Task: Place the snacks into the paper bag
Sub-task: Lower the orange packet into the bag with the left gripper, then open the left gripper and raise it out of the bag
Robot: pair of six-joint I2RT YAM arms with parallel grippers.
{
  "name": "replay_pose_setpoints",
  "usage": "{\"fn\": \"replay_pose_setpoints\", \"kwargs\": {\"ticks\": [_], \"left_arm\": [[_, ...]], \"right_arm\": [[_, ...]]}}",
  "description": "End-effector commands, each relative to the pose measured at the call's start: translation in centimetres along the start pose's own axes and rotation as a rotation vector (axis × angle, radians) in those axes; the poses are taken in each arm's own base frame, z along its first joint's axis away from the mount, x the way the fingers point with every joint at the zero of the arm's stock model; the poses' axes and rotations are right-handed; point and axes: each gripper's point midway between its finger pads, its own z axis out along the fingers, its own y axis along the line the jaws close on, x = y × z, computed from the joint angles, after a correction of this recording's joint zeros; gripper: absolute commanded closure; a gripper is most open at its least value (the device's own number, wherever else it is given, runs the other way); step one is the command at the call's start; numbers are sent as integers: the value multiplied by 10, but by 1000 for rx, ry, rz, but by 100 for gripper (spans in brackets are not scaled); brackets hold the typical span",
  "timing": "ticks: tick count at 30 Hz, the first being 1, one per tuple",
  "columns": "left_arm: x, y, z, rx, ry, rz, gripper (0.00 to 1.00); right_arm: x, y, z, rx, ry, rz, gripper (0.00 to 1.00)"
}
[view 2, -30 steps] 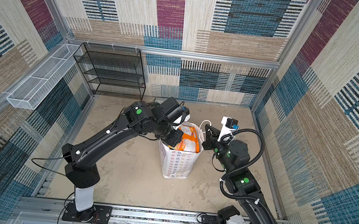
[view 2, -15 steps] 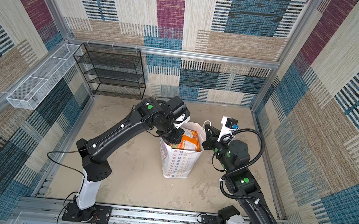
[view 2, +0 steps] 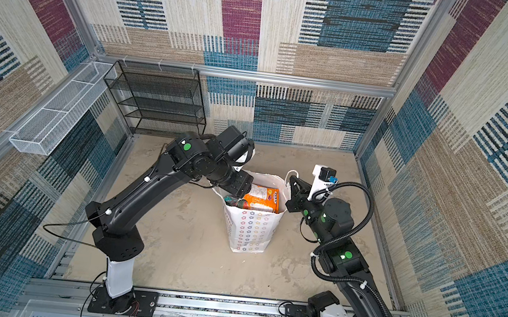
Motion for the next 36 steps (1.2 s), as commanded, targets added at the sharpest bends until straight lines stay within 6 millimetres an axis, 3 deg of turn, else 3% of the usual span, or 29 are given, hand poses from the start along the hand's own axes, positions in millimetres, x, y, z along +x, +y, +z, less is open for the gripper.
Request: {"fn": "replay_pose_setpoints", "kwargs": {"ticks": [1, 8, 13, 22, 26, 30, 36], "left_arm": [[-4, -10, 1, 44, -7, 3, 32], [-3, -28, 39, 81, 66, 18, 39], [9, -23, 73, 38, 142, 23, 40], [47, -5, 125, -70, 295, 17, 34], [32, -13, 109, -43, 231, 11, 29], [4, -25, 72, 18, 110, -2, 19], [-20, -41, 19, 141, -34, -30, 11]], "right_arm": [[-10, 13, -3, -66, -39, -13, 100], [-23, 38, -23, -195, -103, -43, 100], [-30, 41, -33, -211, -136, -53, 100], [-29, 39, -32, -199, -133, -52, 100], [-27, 37, -29, -191, -127, -49, 100], [-25, 36, -26, -185, -118, -47, 100], [-23, 33, -24, -174, -113, -45, 100]]}}
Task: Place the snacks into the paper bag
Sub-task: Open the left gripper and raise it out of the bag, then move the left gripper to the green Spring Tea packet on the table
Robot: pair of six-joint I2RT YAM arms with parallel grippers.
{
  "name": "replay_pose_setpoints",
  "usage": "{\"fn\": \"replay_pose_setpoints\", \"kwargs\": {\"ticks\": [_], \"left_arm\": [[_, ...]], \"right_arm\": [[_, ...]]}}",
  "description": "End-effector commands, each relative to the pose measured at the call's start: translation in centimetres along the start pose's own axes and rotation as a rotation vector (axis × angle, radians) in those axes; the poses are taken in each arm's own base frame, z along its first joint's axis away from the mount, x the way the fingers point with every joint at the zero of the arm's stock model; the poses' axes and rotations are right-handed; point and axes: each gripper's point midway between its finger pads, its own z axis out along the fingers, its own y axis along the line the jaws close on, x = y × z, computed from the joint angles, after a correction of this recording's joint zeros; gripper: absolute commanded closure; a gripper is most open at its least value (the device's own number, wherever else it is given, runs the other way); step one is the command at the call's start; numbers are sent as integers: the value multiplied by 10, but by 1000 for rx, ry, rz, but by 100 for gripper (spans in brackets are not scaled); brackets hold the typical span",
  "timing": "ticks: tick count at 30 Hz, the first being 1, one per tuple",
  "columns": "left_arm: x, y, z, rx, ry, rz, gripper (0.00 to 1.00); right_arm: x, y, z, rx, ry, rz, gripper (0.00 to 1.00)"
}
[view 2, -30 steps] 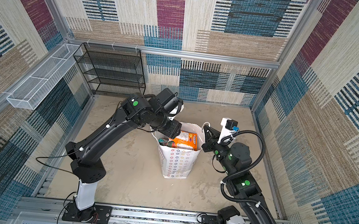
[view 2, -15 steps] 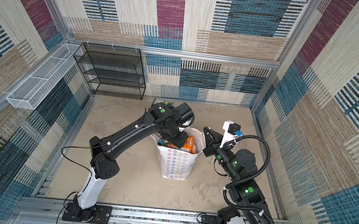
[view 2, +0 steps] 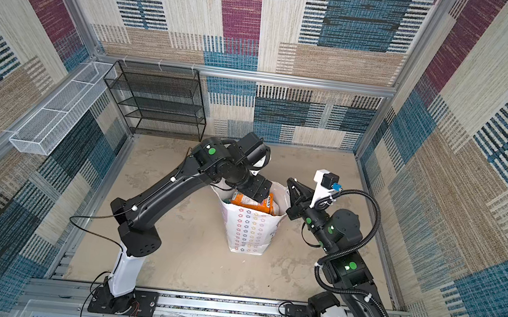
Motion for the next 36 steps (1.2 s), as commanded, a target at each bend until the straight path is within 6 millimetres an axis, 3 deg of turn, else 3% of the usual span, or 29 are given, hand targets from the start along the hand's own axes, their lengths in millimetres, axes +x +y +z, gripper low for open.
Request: {"fn": "replay_pose_setpoints", "kwargs": {"ticks": [1, 7, 11, 16, 21, 25, 29, 31, 36], "left_arm": [[-14, -12, -31, 80, -92, -31, 10], [-29, -12, -105, 128, -282, -32, 7], [-25, -1, -148, 125, -377, -46, 1], [-4, 39, -183, 25, -484, -121, 0], [37, 95, -202, -21, -610, -293, 0], [75, 140, -199, -55, -664, -450, 0], [101, 165, -174, -96, -588, -545, 0], [105, 173, -156, -87, -547, -590, 0], [93, 189, -108, 39, -494, -726, 0]], "right_arm": [[-10, 4, 0, -14, -44, -17, 100], [-8, 3, 2, -11, -37, -14, 100], [-7, 1, 3, -5, -33, -12, 100], [-6, 1, 4, -5, -32, -10, 100], [-4, 0, 5, -4, -28, -8, 100], [-3, 0, 6, -7, -26, -6, 100], [-1, -1, 8, -8, -18, -2, 100], [0, -1, 9, -8, -14, 0, 100], [3, -2, 10, -10, -9, 2, 100]]}}
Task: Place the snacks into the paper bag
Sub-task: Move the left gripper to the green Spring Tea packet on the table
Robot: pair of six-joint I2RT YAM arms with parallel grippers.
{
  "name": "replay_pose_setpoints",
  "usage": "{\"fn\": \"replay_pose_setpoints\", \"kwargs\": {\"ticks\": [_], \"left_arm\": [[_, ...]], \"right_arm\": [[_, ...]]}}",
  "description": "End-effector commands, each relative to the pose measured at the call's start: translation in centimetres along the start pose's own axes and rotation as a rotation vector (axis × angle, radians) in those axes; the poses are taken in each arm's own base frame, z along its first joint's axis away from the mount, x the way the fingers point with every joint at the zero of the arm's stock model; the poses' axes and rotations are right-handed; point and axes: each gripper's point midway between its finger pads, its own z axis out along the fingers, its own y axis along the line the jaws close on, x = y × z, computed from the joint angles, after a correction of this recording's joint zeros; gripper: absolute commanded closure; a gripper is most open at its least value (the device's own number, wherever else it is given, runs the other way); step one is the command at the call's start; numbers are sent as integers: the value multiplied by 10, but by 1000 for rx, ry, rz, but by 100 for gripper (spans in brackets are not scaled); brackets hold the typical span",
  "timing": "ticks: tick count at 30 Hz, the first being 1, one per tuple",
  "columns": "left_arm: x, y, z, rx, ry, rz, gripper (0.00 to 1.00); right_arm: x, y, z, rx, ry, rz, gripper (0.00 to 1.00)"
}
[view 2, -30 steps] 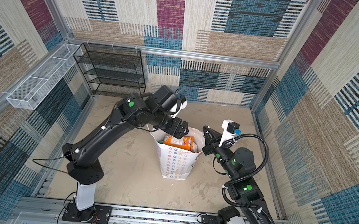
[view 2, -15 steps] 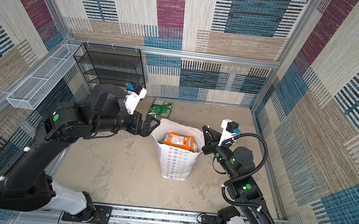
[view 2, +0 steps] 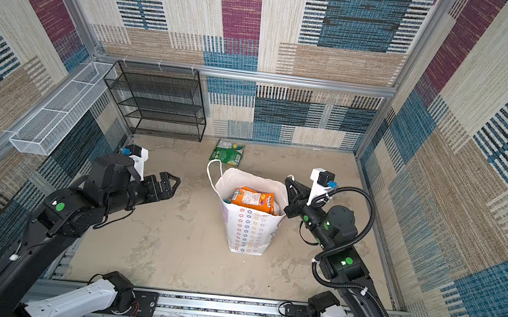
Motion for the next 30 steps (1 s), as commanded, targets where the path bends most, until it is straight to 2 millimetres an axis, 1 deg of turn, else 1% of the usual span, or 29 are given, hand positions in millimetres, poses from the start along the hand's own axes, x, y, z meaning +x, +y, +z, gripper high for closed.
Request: {"fn": "replay_pose_setpoints", "kwargs": {"ticks": [1, 4, 6, 8, 13, 17, 21, 24, 27, 28, 30], "left_arm": [[-6, -22, 29, 168, 38, -142, 0], [-8, -17, 73, 210, 95, -260, 1], [-9, -12, 101, 205, 121, -322, 0], [-12, -7, 129, 196, 128, -368, 3], [-19, 15, 189, 95, 111, -462, 7], [-24, 27, 235, 48, 103, -515, 14], [-32, 30, 275, 18, 113, -496, 18], [-35, 41, 303, -41, 119, -458, 18], [-45, 43, 329, -54, 111, -369, 18], [-51, 41, 336, -53, 108, -326, 18], [-57, 44, 350, -85, 119, -225, 17]], "right_arm": [[-7, 4, 0, -20, -32, -3, 100], [-7, 3, 1, -16, -32, -2, 100], [-7, 3, 1, -16, -32, -3, 100], [-6, 3, 1, -16, -31, -2, 100], [-4, 3, 3, -15, -24, -1, 100], [-2, 2, 4, -14, -18, 0, 100], [-1, 2, 5, -21, -14, 2, 100], [1, 1, 7, -18, -9, 2, 100], [2, 1, 8, -19, -4, 2, 100], [2, 1, 8, -19, -4, 2, 100], [3, 0, 9, -17, -2, 4, 100]]}}
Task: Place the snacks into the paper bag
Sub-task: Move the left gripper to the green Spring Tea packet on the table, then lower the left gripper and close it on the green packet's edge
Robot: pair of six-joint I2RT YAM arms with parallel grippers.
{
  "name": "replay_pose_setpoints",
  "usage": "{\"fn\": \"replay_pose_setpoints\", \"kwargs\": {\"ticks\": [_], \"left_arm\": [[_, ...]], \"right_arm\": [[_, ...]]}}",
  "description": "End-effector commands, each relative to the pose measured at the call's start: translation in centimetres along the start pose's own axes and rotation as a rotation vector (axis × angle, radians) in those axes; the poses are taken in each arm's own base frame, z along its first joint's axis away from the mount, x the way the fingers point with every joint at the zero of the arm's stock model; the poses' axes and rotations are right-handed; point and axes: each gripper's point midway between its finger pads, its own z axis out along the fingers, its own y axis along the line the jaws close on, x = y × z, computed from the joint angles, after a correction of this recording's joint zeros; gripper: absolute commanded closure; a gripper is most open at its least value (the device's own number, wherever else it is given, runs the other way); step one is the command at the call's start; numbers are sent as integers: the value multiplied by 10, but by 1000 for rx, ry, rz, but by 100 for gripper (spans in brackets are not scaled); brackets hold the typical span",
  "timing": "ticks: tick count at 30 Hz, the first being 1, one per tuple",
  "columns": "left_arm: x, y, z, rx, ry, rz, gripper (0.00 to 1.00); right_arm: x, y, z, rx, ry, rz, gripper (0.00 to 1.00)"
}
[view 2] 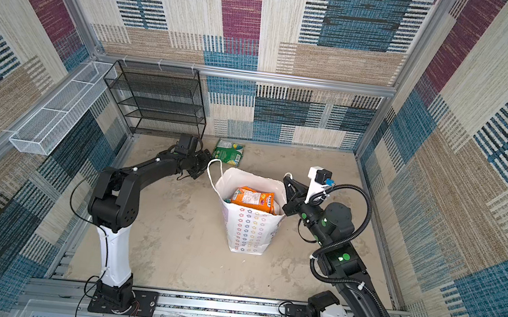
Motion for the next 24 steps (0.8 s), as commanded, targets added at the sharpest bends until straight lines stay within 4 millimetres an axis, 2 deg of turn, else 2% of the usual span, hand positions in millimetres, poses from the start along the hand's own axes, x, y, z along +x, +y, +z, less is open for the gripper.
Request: {"fn": "replay_pose_setpoints", "kwargs": {"ticks": [1, 5, 14, 19, 24], "left_arm": [[-18, -4, 14, -50, -31, 204, 16], [-27, -1, 35, -73, -1, 320, 13], [-47, -1, 69, -35, 31, 383, 12], [-46, -2, 86, 4, 89, 374, 13], [-40, -4, 94, 21, 130, 357, 16]], "right_arm": [[-4, 3, 1, -18, -19, 0, 100], [-2, 4, 3, -26, -12, 3, 100], [4, 2, 8, -28, 8, 8, 100], [5, 1, 9, -25, 12, 9, 100], [7, 1, 11, -25, 17, 9, 100]]}}
